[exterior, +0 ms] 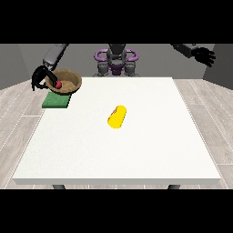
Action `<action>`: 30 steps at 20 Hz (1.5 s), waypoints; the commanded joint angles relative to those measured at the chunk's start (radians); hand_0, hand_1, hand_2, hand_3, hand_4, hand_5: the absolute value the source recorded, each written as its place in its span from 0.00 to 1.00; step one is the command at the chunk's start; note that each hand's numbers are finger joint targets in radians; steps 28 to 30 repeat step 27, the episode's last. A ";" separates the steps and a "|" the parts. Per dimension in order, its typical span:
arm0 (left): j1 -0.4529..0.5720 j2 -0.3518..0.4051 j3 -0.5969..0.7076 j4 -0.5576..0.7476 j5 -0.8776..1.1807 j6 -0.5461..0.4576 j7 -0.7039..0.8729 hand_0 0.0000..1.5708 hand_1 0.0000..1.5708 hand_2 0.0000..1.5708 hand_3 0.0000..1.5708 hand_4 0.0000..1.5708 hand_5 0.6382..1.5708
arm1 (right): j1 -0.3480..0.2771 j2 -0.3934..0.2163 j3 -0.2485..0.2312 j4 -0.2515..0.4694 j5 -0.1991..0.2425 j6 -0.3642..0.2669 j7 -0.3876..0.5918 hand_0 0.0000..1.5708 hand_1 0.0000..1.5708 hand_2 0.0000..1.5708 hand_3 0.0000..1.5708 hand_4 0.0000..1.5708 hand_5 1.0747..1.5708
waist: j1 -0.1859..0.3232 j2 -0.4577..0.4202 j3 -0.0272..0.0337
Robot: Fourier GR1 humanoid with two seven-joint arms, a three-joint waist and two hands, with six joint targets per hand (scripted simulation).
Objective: Pick the cup and pour the ball into the bowl, then pick the bowl and place it on the pad
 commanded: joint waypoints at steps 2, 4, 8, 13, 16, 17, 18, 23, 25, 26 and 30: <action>0.014 0.116 0.105 0.109 0.070 -0.116 -0.066 0.00 0.00 0.00 0.00 0.78 1.00 | 0.030 0.005 -0.035 -0.002 -0.028 0.006 -0.081 1.00 1.00 1.00 0.00 0.51 0.99 | -0.005 0.039 0.0001; -0.020 0.162 0.123 0.160 0.064 -0.130 -0.098 0.00 0.00 0.00 0.00 0.77 0.99 | -0.023 -0.006 -0.042 -0.014 -0.028 -0.014 -0.075 1.00 1.00 1.00 0.00 0.48 0.99 | -0.010 0.082 -0.0001; -0.039 0.127 0.098 0.103 0.071 -0.108 -0.075 0.00 0.00 0.00 0.00 0.76 0.99 | -0.046 -0.087 -0.118 0.079 -0.048 -0.055 -0.055 1.00 1.00 1.00 0.45 0.00 0.98 | 0.008 0.132 0.0013; -0.034 0.154 0.105 0.076 0.083 -0.115 -0.053 0.00 0.00 0.00 0.00 0.75 0.98 | -0.074 -0.153 -0.121 0.156 -0.058 0.048 -0.023 0.39 0.39 0.43 0.67 0.00 0.90 | 0.034 0.119 0.0011; -0.035 0.171 0.110 0.179 0.066 -0.155 -0.120 0.00 0.00 0.00 0.00 0.75 0.98 | -0.087 -0.078 -0.082 0.104 -0.046 0.010 -0.002 0.00 0.00 0.27 0.41 0.00 0.78 | 0.016 0.109 -0.0003; -0.035 0.147 0.090 0.096 0.071 -0.109 -0.050 0.00 0.00 0.00 0.00 0.75 0.98 | -0.075 -0.084 -0.089 0.153 -0.046 0.030 -0.027 0.00 0.00 0.23 0.28 0.00 0.68 | 0.018 0.080 0.0008; -0.025 0.114 0.083 0.045 0.070 -0.081 -0.065 0.00 0.00 0.00 0.00 0.75 0.98 | -0.100 -0.163 -0.131 0.180 -0.070 0.073 -0.063 0.00 0.00 0.12 0.08 0.00 0.64 | 0.032 0.118 0.0015; -0.047 -0.057 -0.088 -0.130 0.044 0.002 0.161 0.00 0.00 0.00 0.00 0.57 0.99 | -0.113 -0.172 -0.074 0.219 -0.020 0.088 0.065 0.00 0.00 0.00 0.00 0.00 0.56 | 0.040 -0.085 0.0032; 0.018 -0.084 -0.122 -0.111 -0.003 0.025 0.175 0.00 0.00 0.00 0.00 0.57 0.99 | -0.108 -0.148 -0.051 0.183 -0.023 0.122 0.101 0.00 0.00 0.00 0.06 0.17 0.61 | 0.027 -0.205 0.0012; 0.014 -0.091 -0.122 -0.053 -0.013 0.023 0.152 0.00 0.00 0.00 0.00 0.57 0.99 | -0.160 -0.080 -0.025 0.127 -0.031 0.134 0.122 0.00 0.00 0.00 0.00 0.26 0.62 | -0.008 -0.236 -0.0010; 0.014 -0.070 -0.099 -0.004 -0.016 0.042 0.169 0.00 0.00 0.00 0.00 0.57 0.99 | -0.190 -0.066 -0.026 0.089 -0.052 0.167 0.112 0.00 0.00 0.00 0.00 0.30 0.72 | -0.053 -0.256 -0.0017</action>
